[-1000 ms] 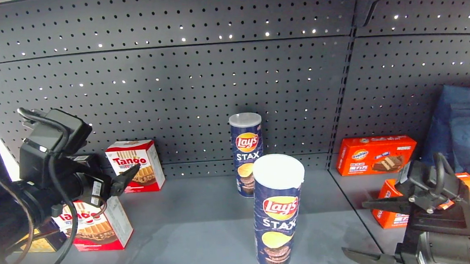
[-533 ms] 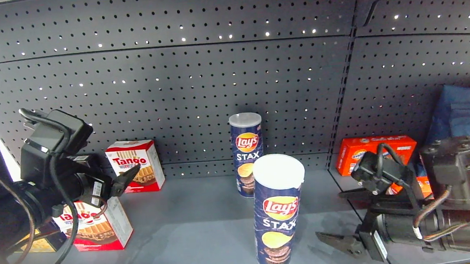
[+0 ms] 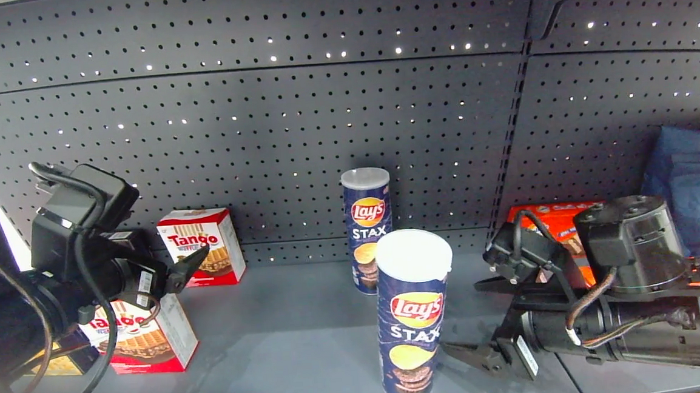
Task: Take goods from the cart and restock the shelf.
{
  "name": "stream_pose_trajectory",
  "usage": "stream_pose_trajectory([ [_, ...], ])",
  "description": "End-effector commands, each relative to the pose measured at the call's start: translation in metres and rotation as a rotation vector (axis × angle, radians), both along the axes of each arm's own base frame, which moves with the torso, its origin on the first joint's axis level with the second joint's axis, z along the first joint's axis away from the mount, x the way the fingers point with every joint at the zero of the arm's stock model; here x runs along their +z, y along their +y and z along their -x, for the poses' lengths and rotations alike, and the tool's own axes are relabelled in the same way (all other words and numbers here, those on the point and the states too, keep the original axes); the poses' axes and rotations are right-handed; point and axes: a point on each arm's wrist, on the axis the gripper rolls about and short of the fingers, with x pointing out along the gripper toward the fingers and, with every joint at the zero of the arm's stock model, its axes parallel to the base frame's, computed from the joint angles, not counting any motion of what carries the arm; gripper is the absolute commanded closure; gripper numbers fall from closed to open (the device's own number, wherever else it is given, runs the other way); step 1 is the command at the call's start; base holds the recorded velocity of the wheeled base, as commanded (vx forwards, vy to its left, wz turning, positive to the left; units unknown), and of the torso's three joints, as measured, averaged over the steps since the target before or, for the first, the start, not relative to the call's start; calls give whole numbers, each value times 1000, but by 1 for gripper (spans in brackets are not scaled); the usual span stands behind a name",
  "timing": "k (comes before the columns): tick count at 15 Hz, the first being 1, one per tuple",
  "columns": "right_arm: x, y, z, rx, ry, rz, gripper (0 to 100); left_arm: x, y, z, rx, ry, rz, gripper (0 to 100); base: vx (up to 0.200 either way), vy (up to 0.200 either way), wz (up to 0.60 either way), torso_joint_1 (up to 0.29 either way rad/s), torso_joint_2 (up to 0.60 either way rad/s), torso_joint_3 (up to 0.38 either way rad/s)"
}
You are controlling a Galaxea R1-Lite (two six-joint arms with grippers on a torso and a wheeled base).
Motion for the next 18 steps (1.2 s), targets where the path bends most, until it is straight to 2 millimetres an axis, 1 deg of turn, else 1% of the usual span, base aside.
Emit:
stream_pose_trajectory([
  [1, 0, 6, -4, 9, 1, 0, 0, 0, 0, 0, 0, 2, -1, 0, 0, 0, 0, 0, 0, 0],
  [4, -3, 14, -3, 17, 4, 14, 0, -1, 0, 0, 0, 3, -1, 0, 0, 0, 0, 0, 0, 0],
  [7, -6, 16, -4, 20, 12, 21, 0, -1, 0, 0, 0, 3, -1, 0, 0, 0, 0, 0, 0, 0],
  [9, -3, 19, -6, 23, 1, 12, 0, -3, 0, 1, 0, 11, -3, 0, 0, 0, 0, 0, 0, 0],
  [18, -9, 26, -4, 45, 16, 28, 0, -5, 0, 2, -16, 16, 0, 0, 0, 0, 0, 0, 0, 0],
])
